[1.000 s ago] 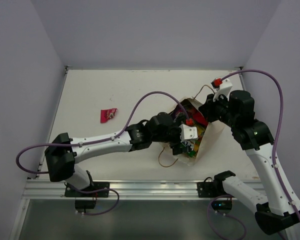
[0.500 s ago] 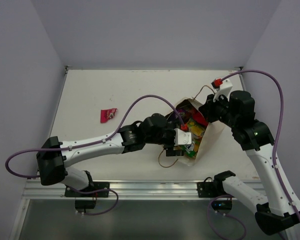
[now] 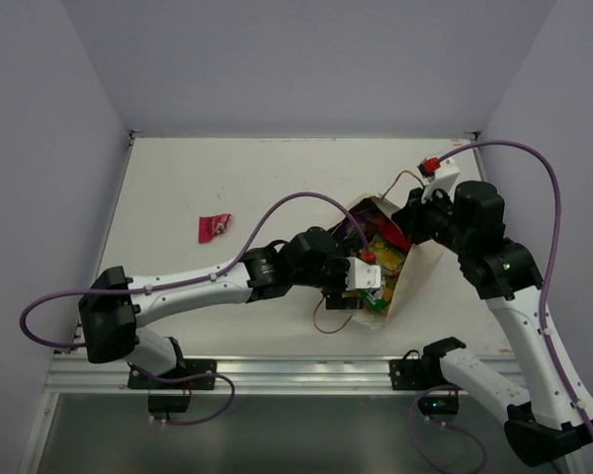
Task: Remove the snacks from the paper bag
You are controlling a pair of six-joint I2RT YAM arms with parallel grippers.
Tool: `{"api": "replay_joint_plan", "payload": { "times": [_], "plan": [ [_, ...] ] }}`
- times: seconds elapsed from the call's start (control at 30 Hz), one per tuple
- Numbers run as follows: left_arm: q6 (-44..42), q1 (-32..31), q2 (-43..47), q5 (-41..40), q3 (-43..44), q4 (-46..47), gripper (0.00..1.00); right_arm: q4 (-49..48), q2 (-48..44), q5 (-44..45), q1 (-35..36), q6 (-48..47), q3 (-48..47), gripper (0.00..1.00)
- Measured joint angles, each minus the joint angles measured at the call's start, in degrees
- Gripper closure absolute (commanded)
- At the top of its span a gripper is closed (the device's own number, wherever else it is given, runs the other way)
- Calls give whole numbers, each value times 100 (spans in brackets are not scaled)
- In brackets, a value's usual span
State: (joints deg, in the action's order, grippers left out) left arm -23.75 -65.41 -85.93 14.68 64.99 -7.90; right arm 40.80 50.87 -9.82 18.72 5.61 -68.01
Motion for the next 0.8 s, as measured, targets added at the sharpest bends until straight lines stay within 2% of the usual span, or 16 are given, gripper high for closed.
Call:
{"api": "replay_joint_plan", "payload": {
  "times": [0.43, 0.8],
  "plan": [
    [201, 0, -122, -323, 4, 450, 11, -11, -4, -31, 0, 39, 17, 94],
    [463, 0, -568, -105, 188, 699, 12, -13, -7, -37, 0, 39, 22, 94]
  ]
}}
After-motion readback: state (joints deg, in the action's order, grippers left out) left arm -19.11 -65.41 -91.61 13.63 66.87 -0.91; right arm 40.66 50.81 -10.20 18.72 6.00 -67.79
